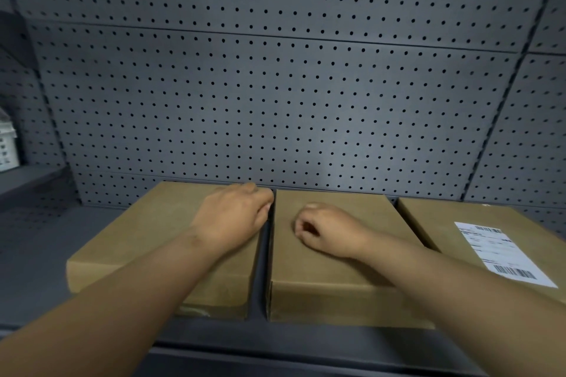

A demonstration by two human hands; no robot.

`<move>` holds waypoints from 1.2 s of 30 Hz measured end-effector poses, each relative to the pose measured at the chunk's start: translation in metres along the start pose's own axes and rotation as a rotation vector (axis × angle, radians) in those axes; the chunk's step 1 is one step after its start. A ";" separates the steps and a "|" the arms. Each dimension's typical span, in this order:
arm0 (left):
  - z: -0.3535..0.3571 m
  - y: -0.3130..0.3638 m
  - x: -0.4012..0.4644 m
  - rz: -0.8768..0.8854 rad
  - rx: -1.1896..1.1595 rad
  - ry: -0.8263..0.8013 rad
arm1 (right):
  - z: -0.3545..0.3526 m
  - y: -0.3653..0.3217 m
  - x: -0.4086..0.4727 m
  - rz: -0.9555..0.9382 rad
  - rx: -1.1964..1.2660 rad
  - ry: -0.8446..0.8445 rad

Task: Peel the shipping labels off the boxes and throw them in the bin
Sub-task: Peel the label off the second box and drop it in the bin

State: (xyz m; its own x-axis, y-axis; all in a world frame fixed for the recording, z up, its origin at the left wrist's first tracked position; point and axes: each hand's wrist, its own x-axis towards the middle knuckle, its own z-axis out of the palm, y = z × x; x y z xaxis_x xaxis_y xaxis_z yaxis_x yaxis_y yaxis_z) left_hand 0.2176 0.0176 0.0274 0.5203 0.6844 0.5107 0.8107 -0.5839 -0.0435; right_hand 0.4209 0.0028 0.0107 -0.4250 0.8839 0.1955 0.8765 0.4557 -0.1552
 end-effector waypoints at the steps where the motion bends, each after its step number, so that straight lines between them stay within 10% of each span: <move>1: 0.000 -0.001 0.000 0.003 -0.003 0.002 | -0.002 0.009 0.001 0.071 -0.023 0.006; 5: 0.001 0.000 0.000 -0.002 0.007 0.020 | 0.007 0.012 0.027 0.345 -0.123 0.111; 11: -0.001 0.002 -0.001 0.008 -0.007 0.033 | 0.013 -0.019 0.020 -0.023 0.057 0.048; 17: -0.004 -0.002 -0.004 0.010 0.014 0.034 | -0.003 0.014 0.006 0.249 -0.071 0.104; 24: -0.005 0.001 -0.008 0.054 0.053 0.027 | 0.011 -0.036 -0.019 -0.115 0.063 0.051; 31: -0.005 0.003 -0.011 0.070 0.043 0.022 | -0.008 0.002 -0.036 0.204 -0.077 0.154; 36: -0.001 0.007 -0.011 0.101 0.021 0.030 | 0.012 -0.045 -0.040 -0.046 0.054 0.069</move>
State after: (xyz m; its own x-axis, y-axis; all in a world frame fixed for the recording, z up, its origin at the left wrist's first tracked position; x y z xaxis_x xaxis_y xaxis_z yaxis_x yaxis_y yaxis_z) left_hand 0.2170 0.0055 0.0221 0.5920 0.6087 0.5281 0.7599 -0.6398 -0.1144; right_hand 0.3955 -0.0519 -0.0015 -0.4463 0.8534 0.2694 0.8421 0.5023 -0.1963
